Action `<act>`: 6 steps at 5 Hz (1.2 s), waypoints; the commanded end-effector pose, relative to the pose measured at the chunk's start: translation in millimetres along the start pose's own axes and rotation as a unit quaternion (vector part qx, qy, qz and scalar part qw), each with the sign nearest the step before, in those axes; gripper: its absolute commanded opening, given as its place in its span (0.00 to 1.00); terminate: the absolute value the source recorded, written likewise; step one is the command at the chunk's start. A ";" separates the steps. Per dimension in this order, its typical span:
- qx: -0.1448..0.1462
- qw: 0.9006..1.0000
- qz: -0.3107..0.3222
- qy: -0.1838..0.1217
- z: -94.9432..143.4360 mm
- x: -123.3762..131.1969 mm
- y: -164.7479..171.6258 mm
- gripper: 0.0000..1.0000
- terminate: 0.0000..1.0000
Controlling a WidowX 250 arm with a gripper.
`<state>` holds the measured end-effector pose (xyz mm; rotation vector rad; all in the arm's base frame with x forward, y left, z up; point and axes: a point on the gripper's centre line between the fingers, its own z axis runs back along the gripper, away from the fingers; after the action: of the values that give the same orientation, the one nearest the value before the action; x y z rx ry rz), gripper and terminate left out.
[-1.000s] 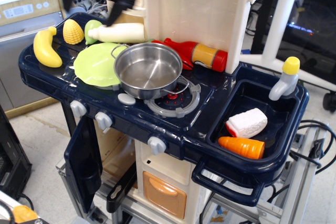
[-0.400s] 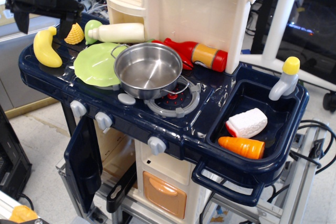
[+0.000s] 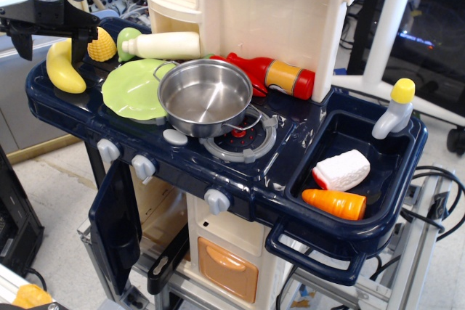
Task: Put banana in pot or pan
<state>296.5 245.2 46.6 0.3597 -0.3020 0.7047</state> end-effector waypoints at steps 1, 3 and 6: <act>-0.025 0.999 0.037 -0.013 -3.4 13.6 8.0 0.00 0.00; -0.019 0.999 0.050 -0.002 7.8 12.5 12.0 0.00 0.00; 0.058 0.989 0.133 0.035 125.7 -16.2 -46.2 0.00 0.00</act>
<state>298.1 138.3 123.1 0.4217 -0.1724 0.9986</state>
